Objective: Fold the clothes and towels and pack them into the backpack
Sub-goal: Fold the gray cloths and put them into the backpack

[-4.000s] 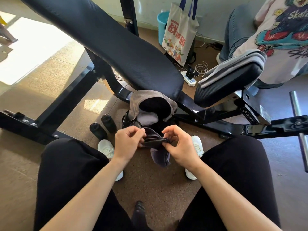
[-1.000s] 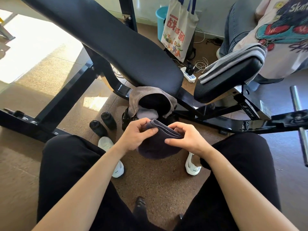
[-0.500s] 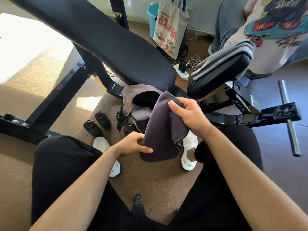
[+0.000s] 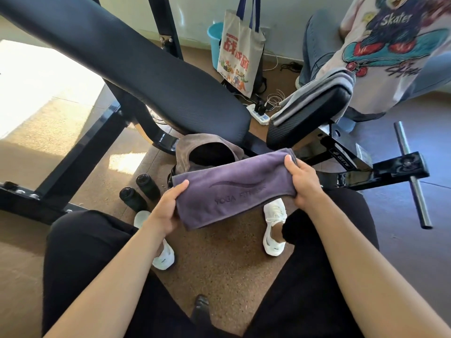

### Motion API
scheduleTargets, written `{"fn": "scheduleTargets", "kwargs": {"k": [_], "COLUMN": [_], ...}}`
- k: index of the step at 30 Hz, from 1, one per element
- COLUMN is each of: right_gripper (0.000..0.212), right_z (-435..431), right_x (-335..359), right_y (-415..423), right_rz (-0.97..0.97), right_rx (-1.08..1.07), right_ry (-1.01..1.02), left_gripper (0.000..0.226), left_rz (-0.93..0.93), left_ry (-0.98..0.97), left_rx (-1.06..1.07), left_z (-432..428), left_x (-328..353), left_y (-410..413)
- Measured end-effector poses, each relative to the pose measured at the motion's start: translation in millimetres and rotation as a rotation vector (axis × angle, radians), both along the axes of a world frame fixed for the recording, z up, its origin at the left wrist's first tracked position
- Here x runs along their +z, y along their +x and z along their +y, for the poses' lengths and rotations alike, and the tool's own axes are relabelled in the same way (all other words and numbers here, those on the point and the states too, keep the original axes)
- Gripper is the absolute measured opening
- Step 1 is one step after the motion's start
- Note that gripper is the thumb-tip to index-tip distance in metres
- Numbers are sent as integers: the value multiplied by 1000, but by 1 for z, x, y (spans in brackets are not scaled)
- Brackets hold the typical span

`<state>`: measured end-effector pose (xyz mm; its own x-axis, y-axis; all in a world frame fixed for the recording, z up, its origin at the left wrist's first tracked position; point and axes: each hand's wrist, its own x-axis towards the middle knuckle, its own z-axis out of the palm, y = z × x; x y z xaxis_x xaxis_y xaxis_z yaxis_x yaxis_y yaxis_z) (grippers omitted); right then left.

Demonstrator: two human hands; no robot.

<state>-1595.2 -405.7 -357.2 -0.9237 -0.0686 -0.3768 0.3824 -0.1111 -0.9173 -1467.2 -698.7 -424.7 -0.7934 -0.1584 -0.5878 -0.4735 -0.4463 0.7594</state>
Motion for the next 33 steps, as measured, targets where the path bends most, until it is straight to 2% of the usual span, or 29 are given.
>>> {"fn": "scheduleTargets", "kwargs": {"k": [3,8,11,14,18,23,28,30,33], "right_gripper": [20,33,33,31,27,23,21,23,31], "right_z": [-2,-1,-4,-8,-17,-45,-71,-78,-80], "right_x": [-14,-33,-33,-35,-34,-31,-30,-32,-34], "right_y": [3,3,6,8,19,47,74,81,82], "right_rz": [91,313,334,294,222,196,203,214,230], "right_rx": [48,181,198,169,175,251,396,458,493], "right_ry": [243,691,780,702,493,357,276,223,212], "left_gripper": [47,39,37,30,25,16,10,6,22], "left_rz": [-103,-144,-146,-84,21,196,289,305,290], "left_ry": [-101,-596,-637,-582,-523,-529,-529,-453,-235], "left_rx": [125,158,190,179,136,26,-41,-105,-168], "left_z": [-1,1,-2,-2,6,33,49,55,56], "left_x": [-7,-10,-6,-2,11,22,20,23,30], "left_y": [-4,-2,-1,0,5,8,4,5,6]}}
